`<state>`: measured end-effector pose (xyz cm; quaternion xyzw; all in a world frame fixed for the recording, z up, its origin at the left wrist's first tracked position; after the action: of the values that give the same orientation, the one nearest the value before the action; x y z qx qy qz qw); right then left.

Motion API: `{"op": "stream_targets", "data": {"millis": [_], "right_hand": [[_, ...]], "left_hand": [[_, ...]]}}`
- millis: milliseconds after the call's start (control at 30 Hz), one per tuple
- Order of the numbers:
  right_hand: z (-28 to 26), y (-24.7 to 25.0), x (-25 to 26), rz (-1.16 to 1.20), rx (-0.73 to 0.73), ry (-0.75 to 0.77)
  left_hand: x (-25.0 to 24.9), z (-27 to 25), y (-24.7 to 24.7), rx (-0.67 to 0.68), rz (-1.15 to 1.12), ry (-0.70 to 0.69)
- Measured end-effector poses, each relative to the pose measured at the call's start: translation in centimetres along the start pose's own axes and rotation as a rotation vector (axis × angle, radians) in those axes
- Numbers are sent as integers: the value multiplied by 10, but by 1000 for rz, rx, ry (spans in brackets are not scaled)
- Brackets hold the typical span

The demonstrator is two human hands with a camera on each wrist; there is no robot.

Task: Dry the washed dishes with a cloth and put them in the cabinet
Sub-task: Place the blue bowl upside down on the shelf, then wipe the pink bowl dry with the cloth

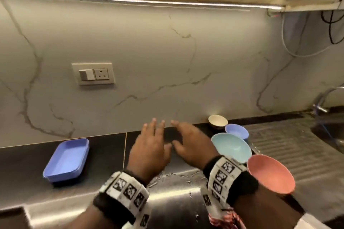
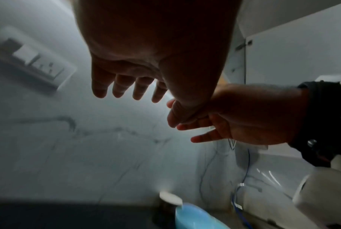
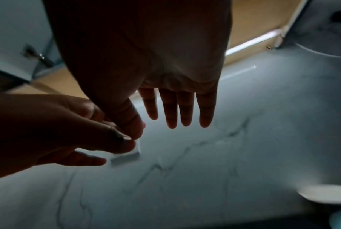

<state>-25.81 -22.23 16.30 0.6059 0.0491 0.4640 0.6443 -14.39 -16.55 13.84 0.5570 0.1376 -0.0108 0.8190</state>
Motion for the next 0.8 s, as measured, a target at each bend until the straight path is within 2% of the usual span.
{"op": "stream_targets", "data": {"millis": [100,167,300,400,500,600,800], "right_hand": [[-45,-36,-64,-42,174,-119],[-73,-49,-97,-78,275,-179],[-122,-71,-137,-133,530,-241],[-145,-76,-156,-213,578,-244],[-154,-72,-163,-205,491,-187],[-154,-51,-173,-53,341,-226],[-166,17,-230,566,-88,-467]], "left_hand": [[-12,-34,-69,194,-11,51],[-27,-52,-99,276,-31,47],[-64,-72,-133,376,-78,43],[-89,-79,-151,439,-137,34],[-106,-80,-162,452,-178,51],[-116,-75,-166,387,-256,73],[-158,-60,-170,268,-424,120]]}}
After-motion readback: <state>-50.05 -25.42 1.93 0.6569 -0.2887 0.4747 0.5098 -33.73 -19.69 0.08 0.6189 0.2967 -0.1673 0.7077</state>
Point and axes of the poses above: each hand's wrist, its own z-axis towards the middle knuckle, its own y-axis out of the back of the hand, x = y × z, the point moved 7 cm from there along z, towards the middle knuckle, and after that the axes turned 5 degrees about z, right-handed, at the moved point
